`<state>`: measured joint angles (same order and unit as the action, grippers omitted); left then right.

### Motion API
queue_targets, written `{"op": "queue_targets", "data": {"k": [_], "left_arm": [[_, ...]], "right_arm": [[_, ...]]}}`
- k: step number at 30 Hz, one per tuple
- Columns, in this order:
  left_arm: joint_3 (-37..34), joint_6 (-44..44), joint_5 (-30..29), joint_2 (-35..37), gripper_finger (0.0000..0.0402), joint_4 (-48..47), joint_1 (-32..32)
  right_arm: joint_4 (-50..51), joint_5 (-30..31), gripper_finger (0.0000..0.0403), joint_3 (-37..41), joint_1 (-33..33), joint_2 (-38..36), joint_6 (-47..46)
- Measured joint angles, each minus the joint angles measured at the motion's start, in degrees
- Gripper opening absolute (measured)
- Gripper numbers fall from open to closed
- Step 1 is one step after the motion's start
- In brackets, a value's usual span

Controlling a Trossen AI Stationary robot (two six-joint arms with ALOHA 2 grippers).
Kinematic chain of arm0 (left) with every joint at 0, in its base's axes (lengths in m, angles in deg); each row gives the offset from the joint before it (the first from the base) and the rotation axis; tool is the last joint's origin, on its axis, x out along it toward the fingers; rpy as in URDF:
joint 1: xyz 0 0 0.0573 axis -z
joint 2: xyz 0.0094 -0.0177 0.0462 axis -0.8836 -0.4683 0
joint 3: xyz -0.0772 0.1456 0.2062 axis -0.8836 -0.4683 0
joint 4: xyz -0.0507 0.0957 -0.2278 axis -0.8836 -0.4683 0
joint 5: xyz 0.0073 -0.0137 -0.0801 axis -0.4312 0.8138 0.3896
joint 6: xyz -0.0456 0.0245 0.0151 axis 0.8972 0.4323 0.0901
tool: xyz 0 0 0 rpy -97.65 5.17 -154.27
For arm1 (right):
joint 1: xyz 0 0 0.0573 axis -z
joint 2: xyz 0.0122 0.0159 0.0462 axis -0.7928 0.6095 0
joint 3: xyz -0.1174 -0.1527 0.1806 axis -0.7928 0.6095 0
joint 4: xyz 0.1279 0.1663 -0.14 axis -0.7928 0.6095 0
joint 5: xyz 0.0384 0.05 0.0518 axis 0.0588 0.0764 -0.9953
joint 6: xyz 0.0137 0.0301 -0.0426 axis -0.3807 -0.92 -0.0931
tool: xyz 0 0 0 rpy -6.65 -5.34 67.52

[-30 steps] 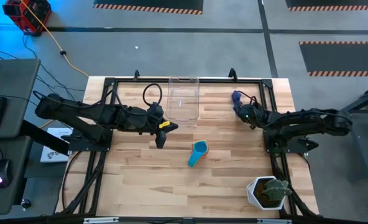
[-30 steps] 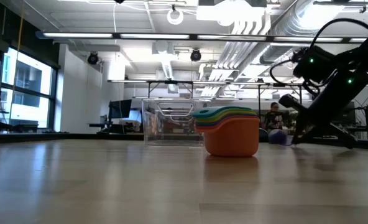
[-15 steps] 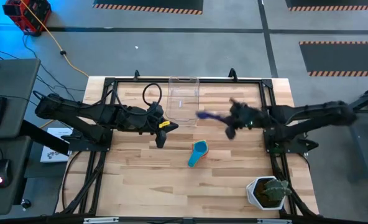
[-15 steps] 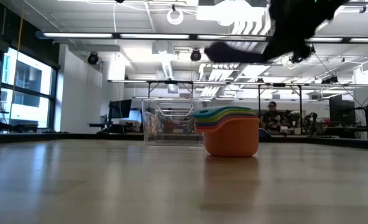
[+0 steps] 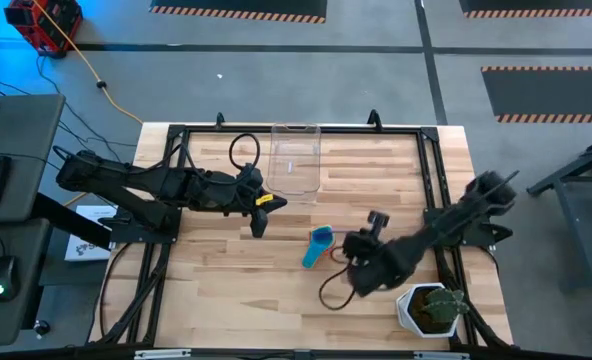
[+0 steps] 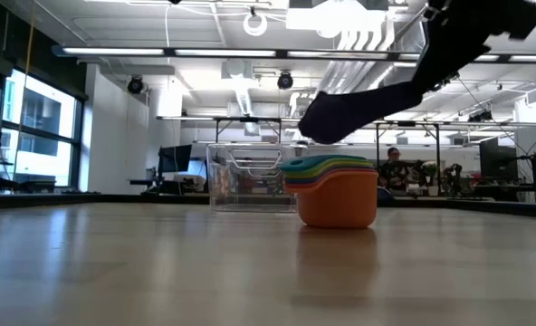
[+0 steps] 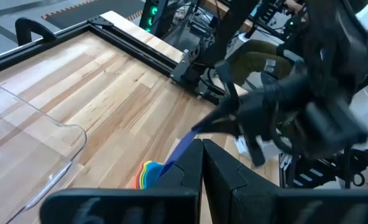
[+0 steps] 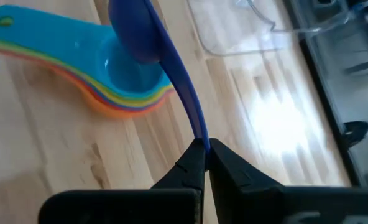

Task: Nest measuring cups in basket
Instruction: Stack the dark blue measuring cup on top of the light blue measuring cup

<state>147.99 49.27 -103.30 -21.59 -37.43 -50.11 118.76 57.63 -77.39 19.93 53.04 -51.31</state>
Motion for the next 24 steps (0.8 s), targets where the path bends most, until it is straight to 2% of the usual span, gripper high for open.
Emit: {"op": "queue_targets", "data": {"k": [5, 16, 20, 24], "left_arm": [[0.00, 0.10, 0.00, -0.01, 0.0000, 0.04, 0.00], [0.00, 0.37, 0.04, 0.01, 0.0000, 0.04, 0.00], [0.00, 0.37, 0.07, 0.01, 0.0000, 0.04, 0.00], [0.00, 0.37, 0.07, 0.01, 0.0000, 0.04, 0.00]], "right_arm": [[3.32, 4.05, 0.0000, -3.24, -1.15, 5.95, -5.42], [4.40, 0.84, 0.0006, -3.00, -1.34, 7.63, -6.57], [4.59, -1.15, 0.0035, -3.00, -0.85, 7.63, -5.75], [4.63, -2.42, 0.0085, -3.00, -0.85, 7.63, -4.43]]}}
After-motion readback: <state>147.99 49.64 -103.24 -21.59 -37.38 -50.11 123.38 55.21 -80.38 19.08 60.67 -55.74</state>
